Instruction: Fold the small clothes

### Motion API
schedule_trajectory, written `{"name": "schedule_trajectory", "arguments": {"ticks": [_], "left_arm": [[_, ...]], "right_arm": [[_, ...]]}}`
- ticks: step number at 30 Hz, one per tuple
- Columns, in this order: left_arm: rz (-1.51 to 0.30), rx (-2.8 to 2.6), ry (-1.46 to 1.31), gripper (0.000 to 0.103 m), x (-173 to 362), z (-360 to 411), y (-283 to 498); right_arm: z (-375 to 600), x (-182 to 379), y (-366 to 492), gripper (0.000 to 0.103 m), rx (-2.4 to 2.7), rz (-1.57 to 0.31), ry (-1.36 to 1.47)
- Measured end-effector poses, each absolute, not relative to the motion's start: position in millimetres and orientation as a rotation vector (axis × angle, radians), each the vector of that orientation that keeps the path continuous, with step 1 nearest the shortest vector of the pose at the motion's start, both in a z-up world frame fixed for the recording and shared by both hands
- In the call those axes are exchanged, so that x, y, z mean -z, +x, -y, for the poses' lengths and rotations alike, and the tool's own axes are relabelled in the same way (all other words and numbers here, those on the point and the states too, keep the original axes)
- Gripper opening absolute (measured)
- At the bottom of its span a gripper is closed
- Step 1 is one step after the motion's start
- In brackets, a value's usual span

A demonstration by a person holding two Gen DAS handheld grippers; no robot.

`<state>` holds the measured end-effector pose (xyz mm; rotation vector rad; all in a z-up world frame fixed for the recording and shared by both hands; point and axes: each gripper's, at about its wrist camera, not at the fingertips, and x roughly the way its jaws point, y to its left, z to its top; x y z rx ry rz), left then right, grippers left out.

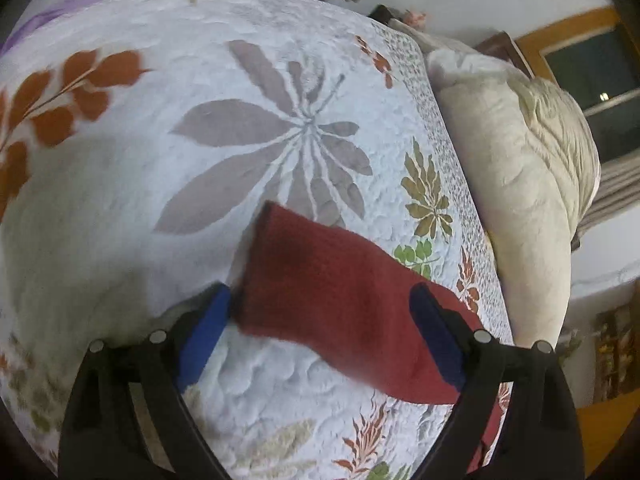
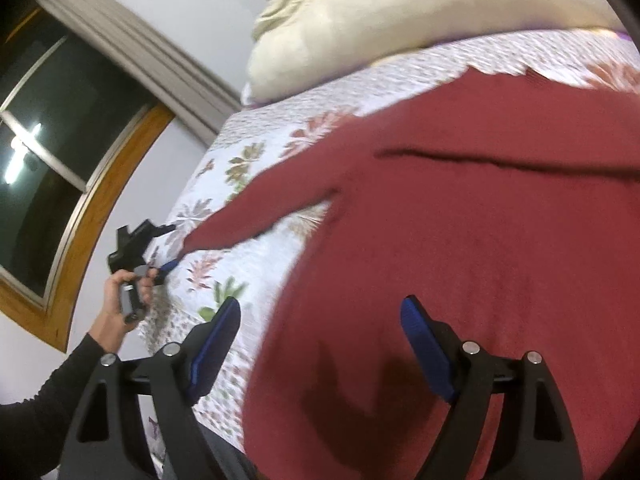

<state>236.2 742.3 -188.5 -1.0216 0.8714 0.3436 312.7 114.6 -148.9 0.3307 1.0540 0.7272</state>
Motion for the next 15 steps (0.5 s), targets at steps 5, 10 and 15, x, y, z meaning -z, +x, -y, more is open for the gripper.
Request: {"name": "schedule_trajectory", "arguments": {"ticks": [5,10,15], "left_arm": [[-0.948,-0.359,-1.004,0.032,197,-748,239],[-0.935,-0.358,-0.993,0.024,191,-748,239],[-0.861,-0.298,-0.938,0.016,142,-727,253]], "right_arm": [[-144,138,308,0.084,-0.779,-1.043,0.26],[-152,138,307,0.084,-0.793,-1.05,0.24],[-144,136,307,0.084,-0.796,-1.037,0.251]]}}
